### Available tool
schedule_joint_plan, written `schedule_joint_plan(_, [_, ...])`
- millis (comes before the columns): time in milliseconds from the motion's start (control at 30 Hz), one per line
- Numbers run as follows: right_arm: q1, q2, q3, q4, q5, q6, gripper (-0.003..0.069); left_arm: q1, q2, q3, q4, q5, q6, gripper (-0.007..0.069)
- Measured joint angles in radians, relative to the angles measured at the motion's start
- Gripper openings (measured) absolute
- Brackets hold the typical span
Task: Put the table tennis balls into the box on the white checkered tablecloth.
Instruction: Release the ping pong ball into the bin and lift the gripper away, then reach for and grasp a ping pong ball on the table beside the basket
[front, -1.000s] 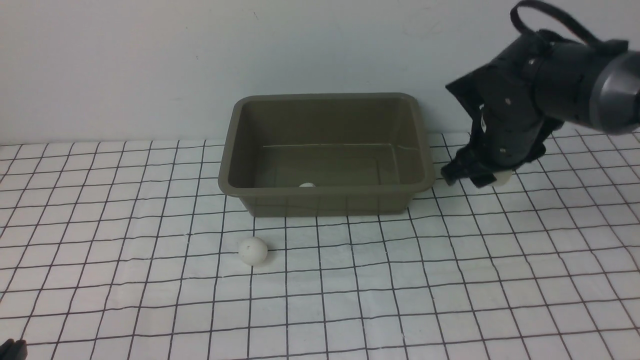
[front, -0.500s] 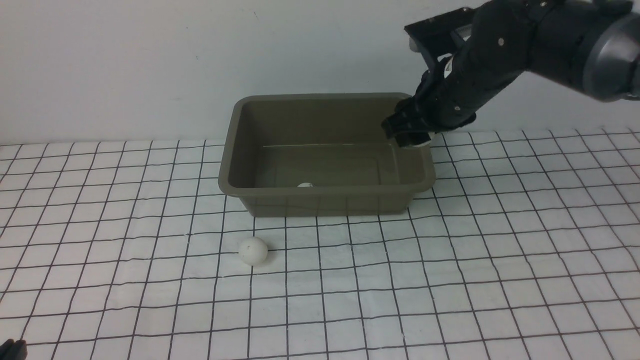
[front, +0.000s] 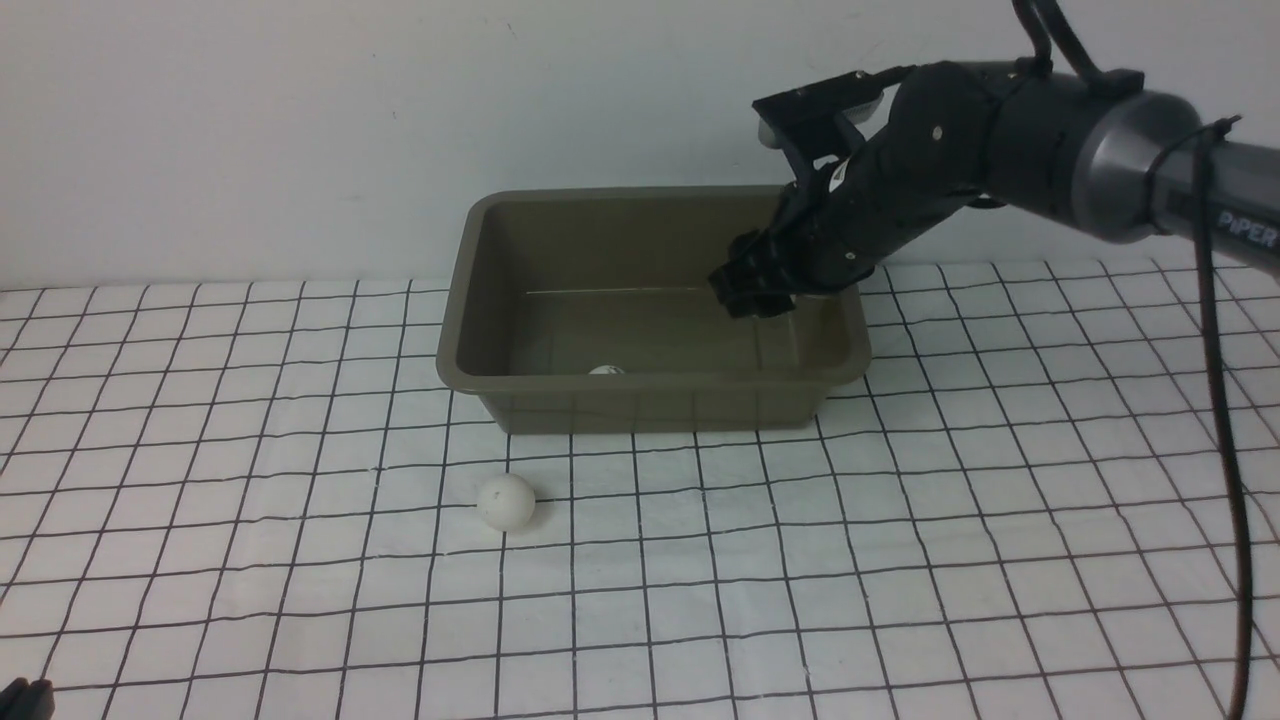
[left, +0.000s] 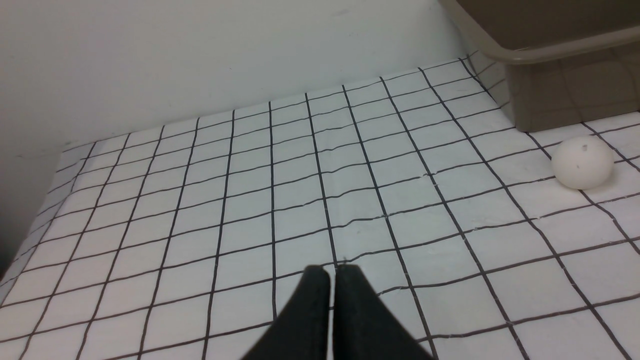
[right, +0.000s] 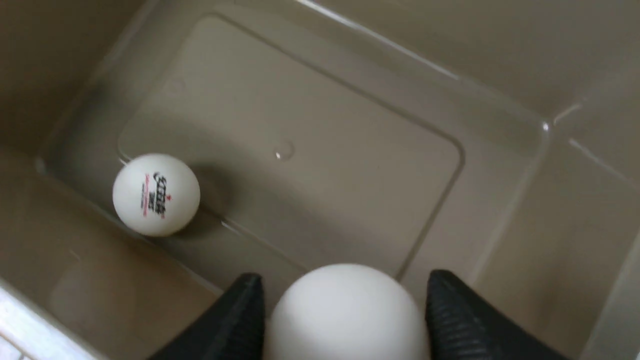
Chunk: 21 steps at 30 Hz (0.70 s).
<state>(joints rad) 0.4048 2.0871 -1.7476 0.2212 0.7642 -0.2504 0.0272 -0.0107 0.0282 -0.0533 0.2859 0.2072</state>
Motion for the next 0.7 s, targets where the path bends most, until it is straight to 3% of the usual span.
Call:
schedule_joint_plan(167, [0.000,0.000,0.000,0.005,-0.002,-0.001,0.0487,0.000,0.000,0.000,0.000,0.000,0.000,-0.0004])
schedule_joint_plan(400, [0.000,-0.038,0.000,0.007,0.038,-0.002,0.0491,0.000,0.000,0.000,0.000,0.000,0.000,-0.0004])
schedule_joint_plan(533, [0.000,-0.137,0.000,-0.011,0.038,-0.004,0.0404,0.000,0.000,0.000,0.000,0.000,0.000,-0.0004])
schedule_joint_plan(567, [0.000,-0.200,0.000,-0.036,0.039,-0.004,0.0316,0.000,0.000,0.000,0.000,0.000,0.000,-0.0004])
schedule_joint_plan(633, [0.000,-0.251,0.000,-0.057,0.047,-0.004,0.0227,0.000,0.000,0.000,0.000,0.000,0.000,-0.0004])
schedule_joint_plan(700, [0.000,-0.326,-0.001,-0.102,0.081,-0.004,0.0078,0.000,0.000,0.000,0.000,0.000,0.000,-0.0004])
